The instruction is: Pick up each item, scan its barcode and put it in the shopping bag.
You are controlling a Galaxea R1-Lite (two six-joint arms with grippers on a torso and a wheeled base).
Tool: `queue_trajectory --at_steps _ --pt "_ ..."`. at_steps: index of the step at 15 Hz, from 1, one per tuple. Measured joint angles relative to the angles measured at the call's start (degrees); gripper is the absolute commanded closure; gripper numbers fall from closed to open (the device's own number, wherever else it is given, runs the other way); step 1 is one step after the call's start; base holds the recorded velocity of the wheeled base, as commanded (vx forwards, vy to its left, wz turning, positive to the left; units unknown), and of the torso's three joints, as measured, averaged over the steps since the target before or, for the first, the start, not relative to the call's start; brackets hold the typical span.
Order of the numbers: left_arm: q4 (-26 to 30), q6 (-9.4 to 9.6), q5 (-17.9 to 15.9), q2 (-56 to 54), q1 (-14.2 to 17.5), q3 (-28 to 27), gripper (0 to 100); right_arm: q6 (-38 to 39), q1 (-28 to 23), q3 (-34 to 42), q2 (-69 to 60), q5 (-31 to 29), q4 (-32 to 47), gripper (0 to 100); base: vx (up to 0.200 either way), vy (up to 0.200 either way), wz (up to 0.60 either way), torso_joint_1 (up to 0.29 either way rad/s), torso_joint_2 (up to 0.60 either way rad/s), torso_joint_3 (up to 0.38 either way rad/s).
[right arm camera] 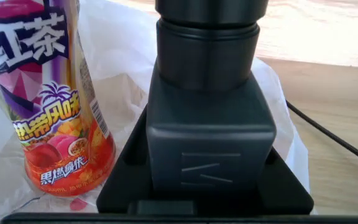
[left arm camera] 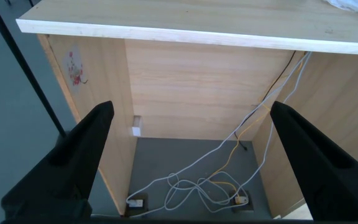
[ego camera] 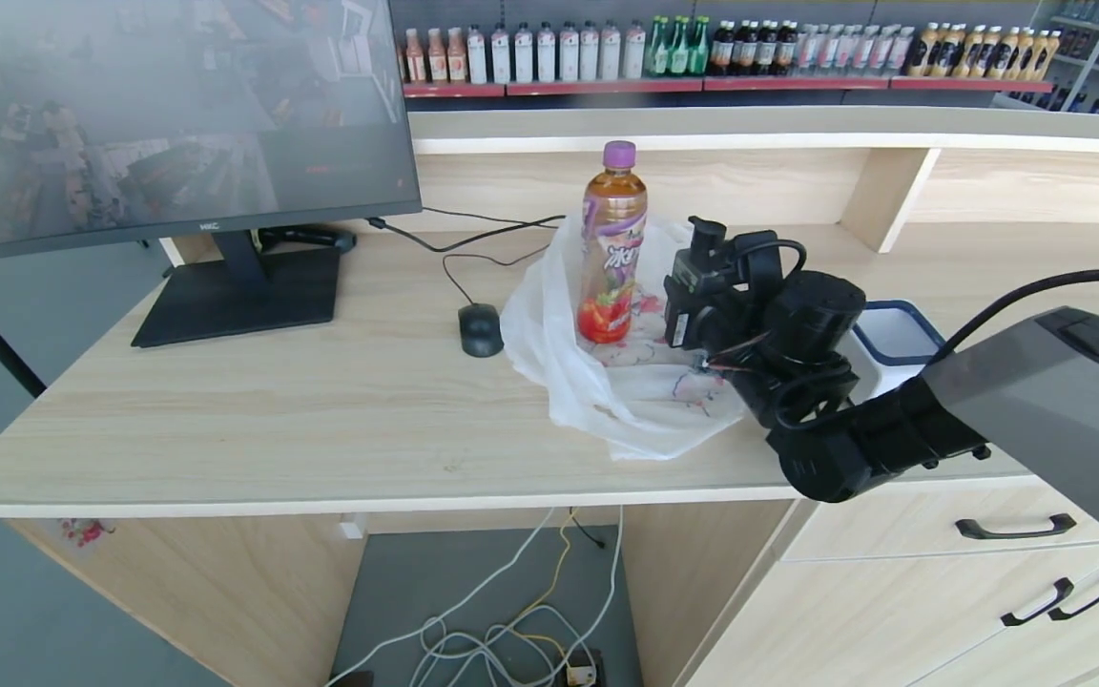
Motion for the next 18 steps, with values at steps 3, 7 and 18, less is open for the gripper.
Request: queue_trajectory --at_steps 3,7,18 --pt "0.0 0.02 0.0 0.0 0.0 0.0 0 0.2 -0.5 -0.4 1.9 0.0 -0.6 100 0.0 0.0 0.0 0.0 0.0 0.0" --pt "0.0 0.0 0.0 0.0 0.0 0.0 0 0.2 -0.9 -0.6 2.9 -0.1 -0.5 100 0.0 0.0 0.0 0.0 0.0 0.0" --pt "0.0 0.02 0.0 0.0 0.0 0.0 0 0.0 -0.7 -0.4 3.4 -0.4 -1.8 100 0.0 0.0 0.0 0.0 0.0 0.0"
